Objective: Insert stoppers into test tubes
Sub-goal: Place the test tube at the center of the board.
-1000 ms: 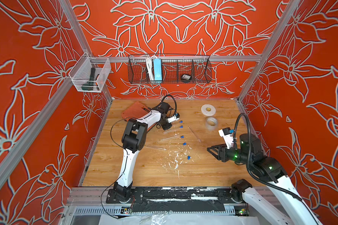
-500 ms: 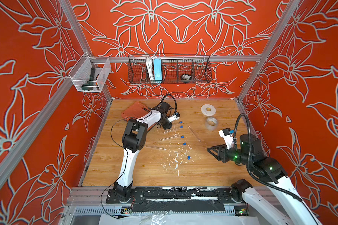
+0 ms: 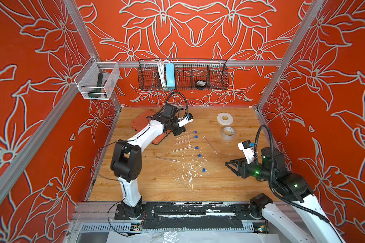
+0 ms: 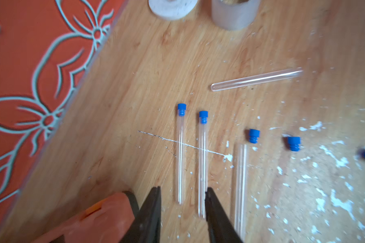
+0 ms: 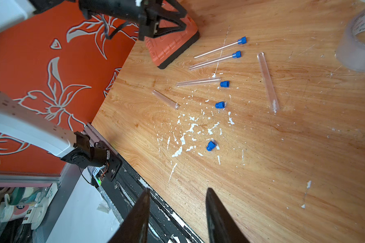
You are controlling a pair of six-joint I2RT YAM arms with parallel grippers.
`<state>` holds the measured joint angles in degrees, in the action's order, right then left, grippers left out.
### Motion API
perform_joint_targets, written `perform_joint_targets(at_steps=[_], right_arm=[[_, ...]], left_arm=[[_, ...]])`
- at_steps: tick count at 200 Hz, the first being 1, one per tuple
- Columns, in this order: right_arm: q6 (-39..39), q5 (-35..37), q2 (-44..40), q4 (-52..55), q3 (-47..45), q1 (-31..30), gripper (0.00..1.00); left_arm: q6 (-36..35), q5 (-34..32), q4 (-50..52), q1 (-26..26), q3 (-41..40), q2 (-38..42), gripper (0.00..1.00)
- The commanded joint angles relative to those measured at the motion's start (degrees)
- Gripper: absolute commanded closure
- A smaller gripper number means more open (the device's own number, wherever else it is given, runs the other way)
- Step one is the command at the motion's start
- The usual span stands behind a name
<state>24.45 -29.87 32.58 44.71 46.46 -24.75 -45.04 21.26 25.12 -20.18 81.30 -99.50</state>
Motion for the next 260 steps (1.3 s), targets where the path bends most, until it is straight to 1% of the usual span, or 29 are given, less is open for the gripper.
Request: perform_joint_targets(at_steps=[1, 13, 35, 52, 60, 73, 82, 91, 97, 114, 140, 155, 174, 219, 260], right_arm=[[-1.7, 0.5, -0.6, 1.1, -0.5, 0.2, 0.56], [-2.2, 0.9, -0.8, 1.9, -0.4, 0.2, 0.56], [-2.9, 2.2, -1.4, 3.2, -0.1, 0.2, 0.56], [-2.8, 2.2, -1.6, 3.3, -0.1, 0.2, 0.56], [-2.8, 2.2, -1.6, 3.4, 0.0, 0.3, 0.56], [-2.9, 1.6, -1.4, 3.2, -0.1, 0.2, 0.56], [-3.1, 1.2, -1.2, 3.1, 0.0, 0.2, 0.55], [-3.3, 0.9, -0.9, 2.9, 0.1, 0.2, 0.55], [-3.4, 0.7, -0.7, 2.7, 0.1, 0.2, 0.55], [-3.7, 0.2, -0.3, 2.2, 0.2, 0.2, 0.55], [-4.2, -0.1, -0.2, 2.0, 0.1, 0.2, 0.55], [-4.1, -0.4, -0.2, 1.7, -0.1, 0.2, 0.55], [-4.1, -0.7, -0.5, 1.6, -0.1, 0.2, 0.55], [-3.5, -2.6, -1.2, 1.2, -0.9, 0.2, 0.55], [-3.6, -3.1, -1.1, 1.3, -0.8, 0.2, 0.55]], left_arm=[[-5.0, 2.6, -2.3, -0.1, -9.2, 4.0, 0.69], [-6.0, -0.4, -0.7, -1.5, -12.4, 5.5, 0.71], [-10.5, -7.7, 3.2, -5.7, -19.0, 8.0, 0.72], [-11.0, -9.9, 3.1, -6.1, -23.2, 11.1, 0.73], [-12.3, -10.8, 2.9, -6.0, -25.1, 13.0, 0.73], [-15.0, -11.9, 1.9, -6.1, -28.2, 16.2, 0.71], [-18.6, -13.4, 1.5, -6.2, -30.1, 18.0, 0.68], [-21.4, -15.3, 0.2, -6.3, -32.0, 19.0, 0.62], [-22.7, -16.5, -0.5, -6.4, -32.6, 19.3, 0.61], [-24.2, -17.5, 1.0, -6.4, -31.5, 17.7, 0.59], [-23.5, -18.7, 5.9, -6.4, -28.2, 13.7, 0.55], [-23.5, -19.0, 8.2, -6.4, -27.6, 12.1, 0.54], [-23.7, -20.2, 8.2, -6.4, -27.8, 10.5, 0.55], [-22.5, -19.4, 8.4, -5.7, -24.4, 5.8, 0.57], [-21.5, -18.5, 11.0, -5.3, -22.2, 1.5, 0.64]])
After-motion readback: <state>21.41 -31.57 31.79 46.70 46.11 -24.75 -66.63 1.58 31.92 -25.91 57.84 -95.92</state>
